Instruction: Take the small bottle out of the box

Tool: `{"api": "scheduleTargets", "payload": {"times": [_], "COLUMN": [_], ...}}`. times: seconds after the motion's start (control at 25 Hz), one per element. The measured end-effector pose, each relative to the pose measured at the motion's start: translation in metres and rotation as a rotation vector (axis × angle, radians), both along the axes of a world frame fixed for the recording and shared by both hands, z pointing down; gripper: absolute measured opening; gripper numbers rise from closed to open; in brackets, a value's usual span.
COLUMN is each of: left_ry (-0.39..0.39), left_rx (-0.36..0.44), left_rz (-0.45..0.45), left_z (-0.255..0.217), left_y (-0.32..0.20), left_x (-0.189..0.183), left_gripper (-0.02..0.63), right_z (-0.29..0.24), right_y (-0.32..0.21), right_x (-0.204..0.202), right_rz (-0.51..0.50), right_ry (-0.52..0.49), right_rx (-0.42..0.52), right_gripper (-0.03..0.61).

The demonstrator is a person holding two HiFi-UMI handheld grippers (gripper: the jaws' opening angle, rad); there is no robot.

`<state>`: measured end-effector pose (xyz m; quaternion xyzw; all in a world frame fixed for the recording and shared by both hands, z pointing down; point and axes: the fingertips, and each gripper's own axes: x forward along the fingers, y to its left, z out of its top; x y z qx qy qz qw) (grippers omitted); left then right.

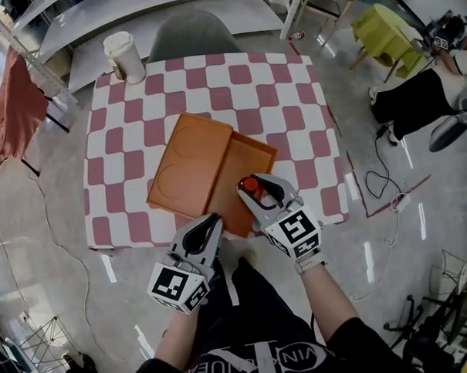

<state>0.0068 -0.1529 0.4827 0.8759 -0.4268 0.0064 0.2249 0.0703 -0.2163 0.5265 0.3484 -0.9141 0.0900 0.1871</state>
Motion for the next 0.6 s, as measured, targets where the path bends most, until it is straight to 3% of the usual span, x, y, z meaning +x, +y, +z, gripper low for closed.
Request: {"api": "scheduleTargets", "payload": {"times": [0.6], "left_ry": [-0.014], "left_rx": [0.021], "left_rz": [-0.026], "left_z": [-0.007], "left_y": [-0.006], "left_x": [-0.014], "left_gripper": [0.032], "right_z": [-0.018], "right_y": [-0.005], "right_x": [0.002], "right_rz": [0.01], "right_ry": [-0.028], "right_rx": [-0.017], "right_gripper": [0.147]}}
